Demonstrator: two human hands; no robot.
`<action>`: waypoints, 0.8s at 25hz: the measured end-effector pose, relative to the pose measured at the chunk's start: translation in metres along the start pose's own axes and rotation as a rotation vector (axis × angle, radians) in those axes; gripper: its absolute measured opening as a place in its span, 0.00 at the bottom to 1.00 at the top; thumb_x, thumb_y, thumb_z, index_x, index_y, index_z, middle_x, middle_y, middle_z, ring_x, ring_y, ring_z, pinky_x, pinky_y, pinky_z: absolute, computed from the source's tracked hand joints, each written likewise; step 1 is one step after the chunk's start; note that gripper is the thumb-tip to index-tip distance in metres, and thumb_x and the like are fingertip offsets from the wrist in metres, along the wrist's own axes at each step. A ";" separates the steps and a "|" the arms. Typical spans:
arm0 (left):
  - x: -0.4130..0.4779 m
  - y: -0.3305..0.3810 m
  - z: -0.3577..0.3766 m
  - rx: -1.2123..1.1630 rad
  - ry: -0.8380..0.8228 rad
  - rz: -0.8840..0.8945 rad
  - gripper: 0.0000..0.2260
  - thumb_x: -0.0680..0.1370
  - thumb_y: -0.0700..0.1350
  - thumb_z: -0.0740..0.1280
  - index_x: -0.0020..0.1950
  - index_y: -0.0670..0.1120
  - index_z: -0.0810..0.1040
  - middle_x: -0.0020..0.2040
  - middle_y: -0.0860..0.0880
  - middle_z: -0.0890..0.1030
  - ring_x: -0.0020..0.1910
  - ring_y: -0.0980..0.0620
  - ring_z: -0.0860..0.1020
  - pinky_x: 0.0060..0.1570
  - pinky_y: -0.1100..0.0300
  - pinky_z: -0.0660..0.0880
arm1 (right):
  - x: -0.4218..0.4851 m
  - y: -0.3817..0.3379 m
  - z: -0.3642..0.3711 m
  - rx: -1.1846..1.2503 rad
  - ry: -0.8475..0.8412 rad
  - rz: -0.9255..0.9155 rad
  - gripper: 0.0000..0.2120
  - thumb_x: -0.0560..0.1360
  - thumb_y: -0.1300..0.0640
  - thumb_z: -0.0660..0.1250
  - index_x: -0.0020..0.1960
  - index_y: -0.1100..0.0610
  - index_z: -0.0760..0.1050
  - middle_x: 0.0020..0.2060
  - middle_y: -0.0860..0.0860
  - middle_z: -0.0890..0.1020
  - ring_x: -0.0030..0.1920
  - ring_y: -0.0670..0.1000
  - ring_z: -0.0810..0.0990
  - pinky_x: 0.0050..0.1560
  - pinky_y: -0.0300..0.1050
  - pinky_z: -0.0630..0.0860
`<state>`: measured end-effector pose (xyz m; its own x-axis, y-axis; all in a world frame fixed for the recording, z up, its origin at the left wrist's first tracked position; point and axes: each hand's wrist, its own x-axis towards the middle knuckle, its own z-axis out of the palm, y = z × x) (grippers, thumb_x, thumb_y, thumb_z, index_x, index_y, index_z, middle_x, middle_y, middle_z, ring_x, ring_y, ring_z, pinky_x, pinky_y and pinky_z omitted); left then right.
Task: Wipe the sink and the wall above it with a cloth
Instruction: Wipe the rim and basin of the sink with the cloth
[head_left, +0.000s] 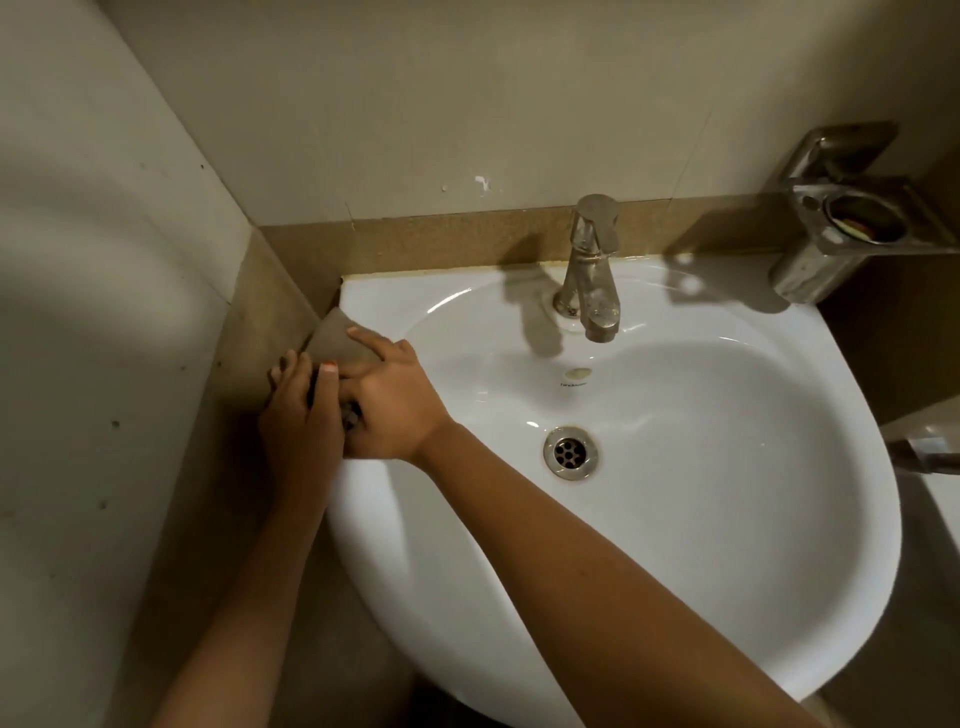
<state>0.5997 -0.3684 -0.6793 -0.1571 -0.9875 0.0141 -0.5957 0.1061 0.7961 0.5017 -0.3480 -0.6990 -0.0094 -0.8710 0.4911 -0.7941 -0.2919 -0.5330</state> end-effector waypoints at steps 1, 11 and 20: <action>-0.008 -0.001 -0.001 -0.002 0.020 -0.024 0.23 0.79 0.52 0.56 0.70 0.40 0.67 0.72 0.41 0.67 0.72 0.43 0.64 0.71 0.46 0.61 | -0.003 -0.006 -0.001 0.027 -0.017 -0.017 0.06 0.60 0.57 0.77 0.36 0.54 0.82 0.34 0.50 0.84 0.54 0.63 0.79 0.56 0.62 0.71; -0.039 0.004 -0.029 -0.075 0.092 0.082 0.26 0.75 0.56 0.55 0.66 0.41 0.72 0.68 0.42 0.72 0.70 0.44 0.68 0.68 0.45 0.66 | -0.052 -0.054 0.005 0.141 0.005 0.260 0.29 0.71 0.49 0.63 0.72 0.51 0.65 0.72 0.51 0.68 0.74 0.58 0.59 0.68 0.61 0.61; -0.010 0.000 0.023 0.455 -0.251 0.571 0.30 0.76 0.56 0.48 0.74 0.41 0.57 0.76 0.44 0.56 0.73 0.54 0.44 0.72 0.58 0.41 | -0.059 -0.014 0.024 -0.028 -0.133 0.619 0.42 0.78 0.42 0.58 0.64 0.40 0.20 0.65 0.41 0.22 0.66 0.52 0.18 0.72 0.60 0.34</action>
<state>0.5828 -0.3556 -0.6932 -0.6787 -0.7151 0.1671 -0.6254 0.6821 0.3790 0.5278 -0.3022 -0.7365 -0.3982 -0.9173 0.0069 -0.6815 0.2908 -0.6716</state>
